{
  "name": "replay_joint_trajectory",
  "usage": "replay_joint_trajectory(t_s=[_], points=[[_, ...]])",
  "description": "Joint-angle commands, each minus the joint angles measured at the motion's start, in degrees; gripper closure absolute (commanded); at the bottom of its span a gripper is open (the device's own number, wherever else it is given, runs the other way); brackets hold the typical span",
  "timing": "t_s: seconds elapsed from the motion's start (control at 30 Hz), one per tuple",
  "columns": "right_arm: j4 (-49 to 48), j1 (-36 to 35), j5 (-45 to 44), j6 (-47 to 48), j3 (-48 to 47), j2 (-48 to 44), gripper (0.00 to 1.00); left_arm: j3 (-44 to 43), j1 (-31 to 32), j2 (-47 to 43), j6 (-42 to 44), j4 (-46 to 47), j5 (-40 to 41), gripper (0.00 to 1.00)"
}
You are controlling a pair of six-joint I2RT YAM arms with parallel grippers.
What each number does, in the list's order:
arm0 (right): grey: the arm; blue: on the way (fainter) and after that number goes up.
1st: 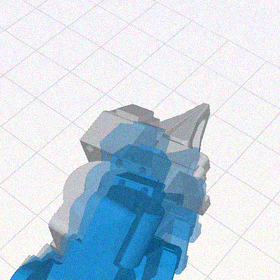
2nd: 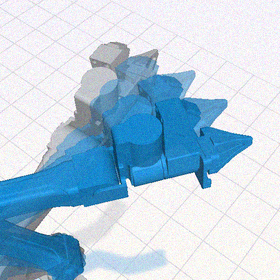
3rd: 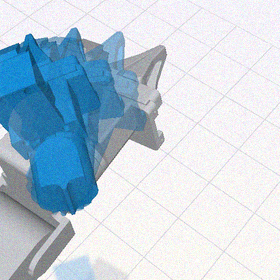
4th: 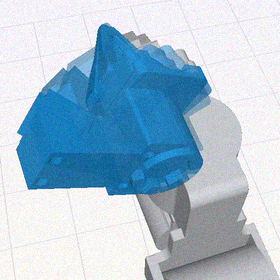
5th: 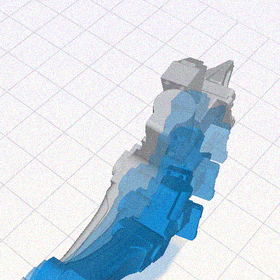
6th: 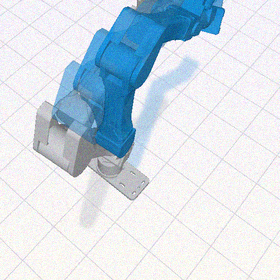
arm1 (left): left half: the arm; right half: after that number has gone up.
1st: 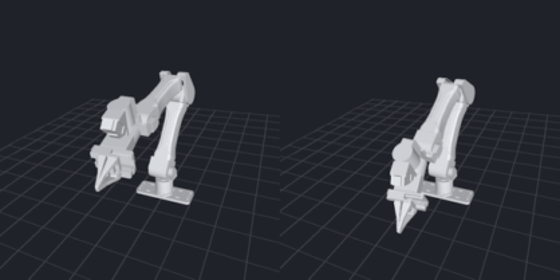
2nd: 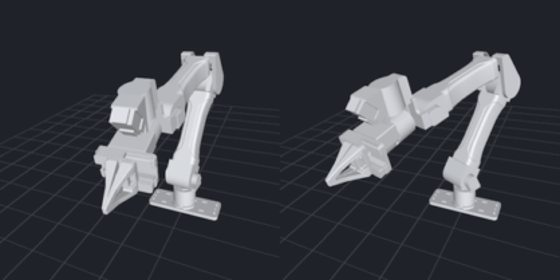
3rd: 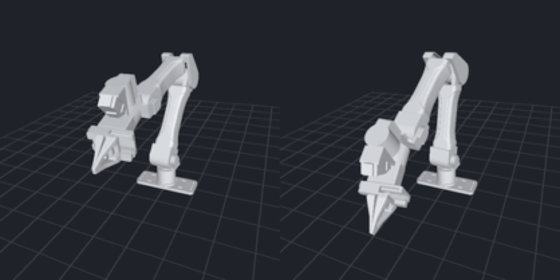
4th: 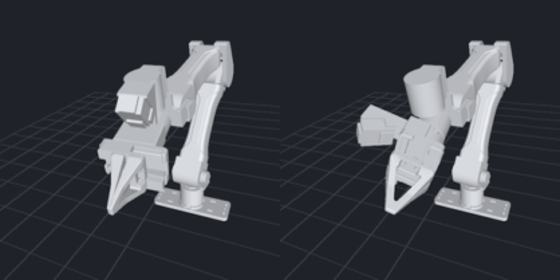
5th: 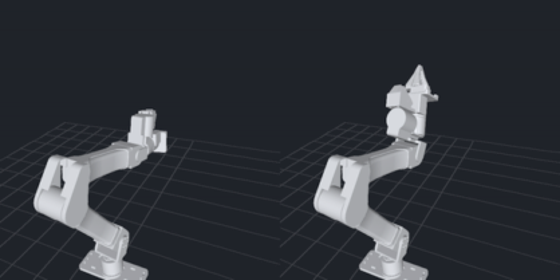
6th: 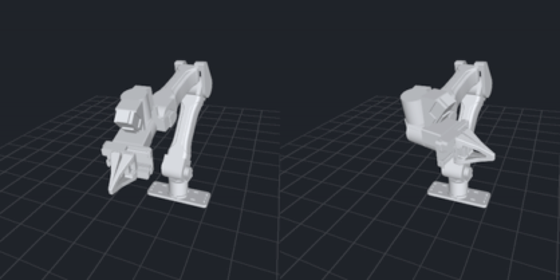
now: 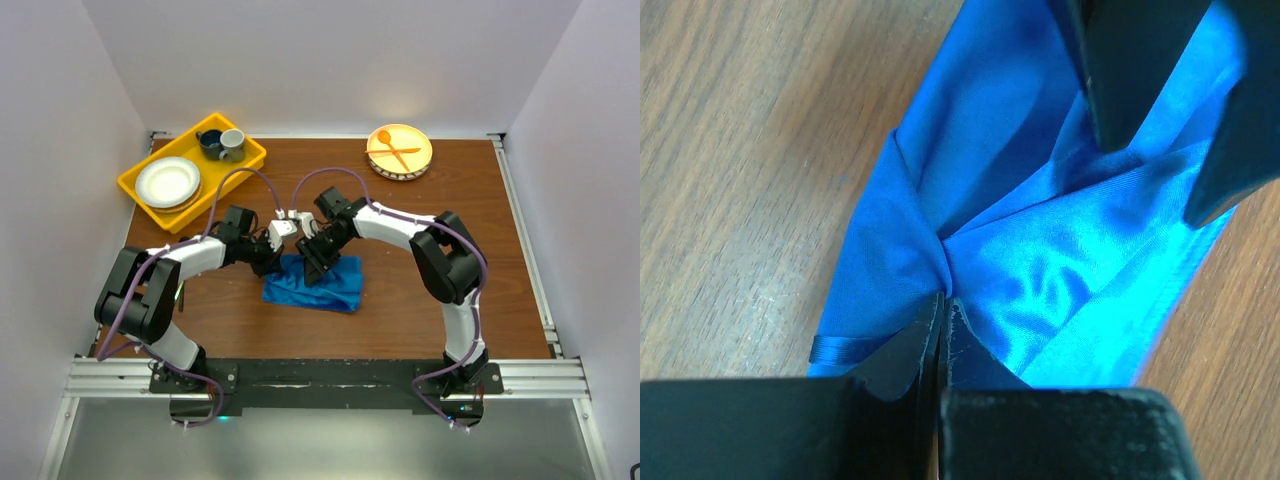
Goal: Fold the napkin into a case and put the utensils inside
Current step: Stuff the top corner of the smaller-rectangle-folded napkin into the folded napkin.
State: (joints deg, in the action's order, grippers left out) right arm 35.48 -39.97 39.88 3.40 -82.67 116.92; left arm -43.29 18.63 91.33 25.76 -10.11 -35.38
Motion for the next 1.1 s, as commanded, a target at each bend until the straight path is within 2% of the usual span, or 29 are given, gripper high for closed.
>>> replay_joint_trajectory(t_s=[0.0, 0.3, 0.47, 0.6, 0.7, 0.83, 1.07], points=[[-7.4, -1.7, -0.2, -2.8, 1.0, -2.1, 0.53, 0.0, -0.4, 1.5, -0.1, -1.8, 1.2, 1.00], [-5.3, -1.7, 0.2, -0.4, 2.1, -4.9, 0.49, 0.0, -0.5, 1.5, 0.3, -2.0, 1.1, 1.00], [-11.1, -1.8, -2.1, 1.7, 10.6, -13.8, 0.44, 0.1, -0.9, 1.3, 0.7, -2.2, 1.1, 1.00], [-14.2, -1.7, -5.8, 8.9, 15.3, -18.9, 0.44, 0.0, -1.1, 1.4, 1.0, -2.5, 1.0, 1.00], [-15.6, -2.0, -7.4, 12.2, 15.4, -20.4, 0.44, -0.1, -1.2, 1.7, 1.0, -2.6, 0.9, 1.00], [-19.5, -5.4, -9.3, 15.7, 17.5, -22.5, 0.48, -0.4, -1.7, 2.0, 0.8, -2.8, 0.7, 1.00], [-32.6, -12.8, -16.2, 17.0, 21.9, -23.2, 0.52, -1.0, -2.3, 2.8, 1.0, -3.4, 0.2, 1.00]])
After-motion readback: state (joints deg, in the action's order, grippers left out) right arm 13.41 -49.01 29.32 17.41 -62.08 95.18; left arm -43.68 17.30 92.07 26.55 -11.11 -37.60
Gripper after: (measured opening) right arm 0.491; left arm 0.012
